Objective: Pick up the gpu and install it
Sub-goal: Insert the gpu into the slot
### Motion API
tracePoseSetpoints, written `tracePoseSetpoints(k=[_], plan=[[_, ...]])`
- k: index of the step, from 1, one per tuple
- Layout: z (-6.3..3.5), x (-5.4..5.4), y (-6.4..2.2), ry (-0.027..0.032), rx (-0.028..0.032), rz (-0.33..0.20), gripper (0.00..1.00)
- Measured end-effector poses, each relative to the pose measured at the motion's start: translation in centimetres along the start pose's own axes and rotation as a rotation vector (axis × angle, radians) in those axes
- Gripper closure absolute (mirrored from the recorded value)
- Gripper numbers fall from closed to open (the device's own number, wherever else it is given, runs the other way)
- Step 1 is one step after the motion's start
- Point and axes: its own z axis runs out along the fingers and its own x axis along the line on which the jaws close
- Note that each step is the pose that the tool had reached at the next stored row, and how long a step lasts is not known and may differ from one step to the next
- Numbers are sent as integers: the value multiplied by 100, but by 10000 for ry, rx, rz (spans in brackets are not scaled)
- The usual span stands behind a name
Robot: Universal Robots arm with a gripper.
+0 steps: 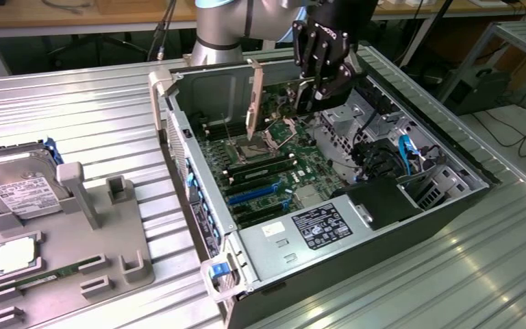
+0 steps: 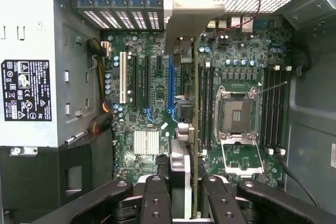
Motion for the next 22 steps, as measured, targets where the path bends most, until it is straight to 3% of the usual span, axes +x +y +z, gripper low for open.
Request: tracePoseSetpoints(k=[22], plan=[[73, -1, 23, -1, 17, -95, 72]])
